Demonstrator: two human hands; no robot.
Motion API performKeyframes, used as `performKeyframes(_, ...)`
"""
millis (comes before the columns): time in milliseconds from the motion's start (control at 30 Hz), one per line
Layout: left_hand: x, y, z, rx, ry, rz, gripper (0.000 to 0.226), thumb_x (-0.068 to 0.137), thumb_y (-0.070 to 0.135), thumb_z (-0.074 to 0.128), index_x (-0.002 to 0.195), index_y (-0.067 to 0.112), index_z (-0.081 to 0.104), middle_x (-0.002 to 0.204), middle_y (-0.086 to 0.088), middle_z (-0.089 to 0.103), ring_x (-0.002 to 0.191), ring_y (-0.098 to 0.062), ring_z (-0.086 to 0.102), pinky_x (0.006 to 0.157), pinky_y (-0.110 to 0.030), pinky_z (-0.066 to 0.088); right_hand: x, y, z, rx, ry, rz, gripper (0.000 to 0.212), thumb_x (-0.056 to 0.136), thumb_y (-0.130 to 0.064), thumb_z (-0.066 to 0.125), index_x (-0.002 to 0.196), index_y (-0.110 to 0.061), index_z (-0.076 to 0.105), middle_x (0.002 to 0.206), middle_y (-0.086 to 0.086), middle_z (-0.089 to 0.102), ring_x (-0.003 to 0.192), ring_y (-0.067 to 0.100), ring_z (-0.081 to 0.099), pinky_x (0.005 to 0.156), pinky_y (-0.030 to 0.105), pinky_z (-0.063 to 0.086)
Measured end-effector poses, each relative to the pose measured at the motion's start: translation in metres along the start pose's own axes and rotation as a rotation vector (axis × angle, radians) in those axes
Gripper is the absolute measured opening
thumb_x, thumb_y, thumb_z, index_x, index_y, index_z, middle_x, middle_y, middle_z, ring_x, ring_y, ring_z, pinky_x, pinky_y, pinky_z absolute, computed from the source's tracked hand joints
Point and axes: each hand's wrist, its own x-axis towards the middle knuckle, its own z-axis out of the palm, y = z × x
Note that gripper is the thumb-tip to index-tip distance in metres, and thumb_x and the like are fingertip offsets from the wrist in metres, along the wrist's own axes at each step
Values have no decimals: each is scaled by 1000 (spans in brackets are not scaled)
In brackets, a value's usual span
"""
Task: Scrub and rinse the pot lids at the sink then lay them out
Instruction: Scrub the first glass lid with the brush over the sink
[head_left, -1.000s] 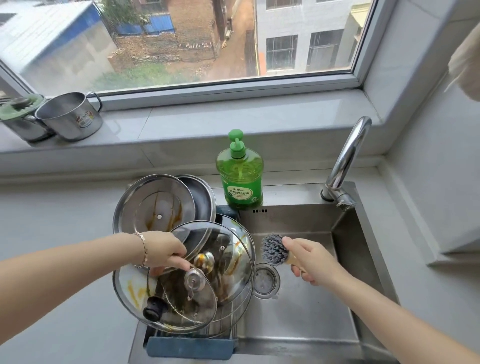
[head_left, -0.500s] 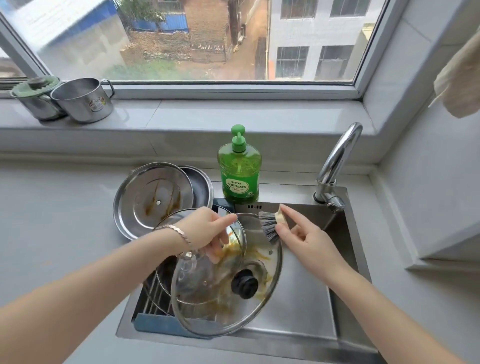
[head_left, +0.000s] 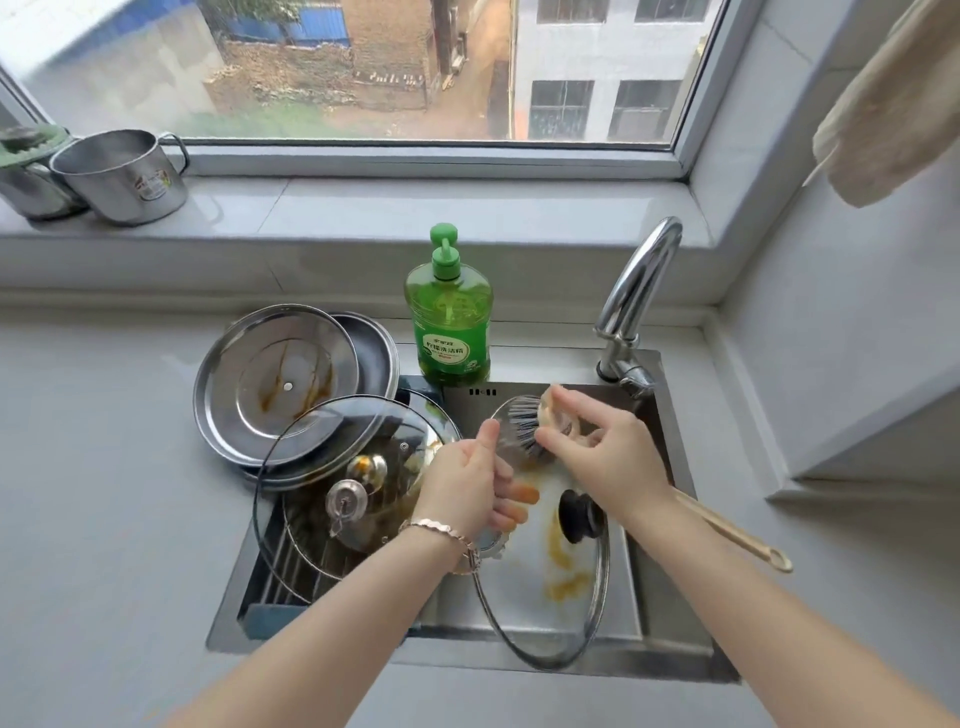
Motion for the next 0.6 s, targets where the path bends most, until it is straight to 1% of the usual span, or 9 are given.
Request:
performKeyframes(67, -3, -4, -1, 25, 4, 53, 50, 99, 39, 31, 81, 2, 59, 54, -6, 67, 42, -16, 59, 46, -27, 51, -11, -11, 6, -1, -100, -119, 51, 76, -29, 74, 124, -38, 58, 108, -34, 51, 99, -5, 57, 87, 18, 44)
performKeyframes(133, -7, -5, -1, -40, 6, 44, 46, 98, 37, 34, 76, 3, 53, 53, -7, 66, 41, -17, 57, 43, -24, 48, 2, -6, -2, -5, -78, -36, 51, 76, -30, 73, 124, -35, 58, 113, -28, 55, 109, 1, 56, 94, 26, 45)
performKeyframes(200, -10, -4, 0, -51, 5, 69, 42, 97, 36, 38, 73, 3, 48, 53, -8, 66, 40, -16, 56, 41, -22, 45, 19, 1, -14, 42, 8, 137, 50, 77, -30, 72, 125, -29, 59, 119, -14, 62, 103, 4, 57, 93, 28, 45)
performKeyframes(233, -10, -4, 1, -33, 11, 93, 42, 96, 37, 39, 73, 3, 49, 54, -8, 66, 41, -17, 57, 43, -23, 46, 18, 4, -14, 48, 18, 147, 49, 78, -30, 72, 125, -28, 59, 120, -11, 64, 94, 2, 57, 91, 28, 45)
performKeyframes(300, -5, -3, -2, 0, 36, 146, 43, 95, 38, 39, 71, 6, 53, 54, -6, 66, 45, -19, 59, 44, -25, 48, 0, 2, -4, 58, -41, 40, 48, 76, -29, 73, 122, -34, 60, 118, -16, 63, 70, -5, 51, 83, 29, 46)
performKeyframes(367, -2, -2, -7, -1, 54, 182, 43, 95, 39, 38, 67, 10, 55, 53, -5, 66, 47, -22, 62, 43, -24, 49, -16, -1, 7, 99, -95, -63, 48, 74, -27, 76, 117, -41, 61, 120, -21, 58, 58, -7, 48, 77, 25, 45)
performKeyframes(400, -1, -2, -9, -8, 59, 184, 43, 95, 38, 38, 67, 10, 54, 55, -7, 67, 46, -21, 61, 42, -23, 49, -12, 0, 6, 112, -77, -35, 48, 74, -26, 77, 117, -40, 61, 121, -21, 57, 60, -9, 51, 76, 22, 43)
performKeyframes(500, -2, 0, -8, -27, 59, 159, 42, 95, 35, 41, 70, 3, 50, 59, -13, 67, 40, -15, 59, 39, -21, 49, 13, 10, -3, 141, 34, 178, 51, 77, -27, 74, 125, -28, 59, 121, -11, 62, 92, -5, 58, 84, 20, 41)
performKeyframes(600, 1, -4, -7, -30, 80, 165, 42, 96, 34, 41, 71, 4, 56, 60, -12, 67, 44, -16, 61, 41, -22, 50, -7, 3, 8, 131, -78, 57, 51, 75, -29, 74, 122, -37, 59, 121, -16, 60, 78, -1, 57, 81, 23, 45)
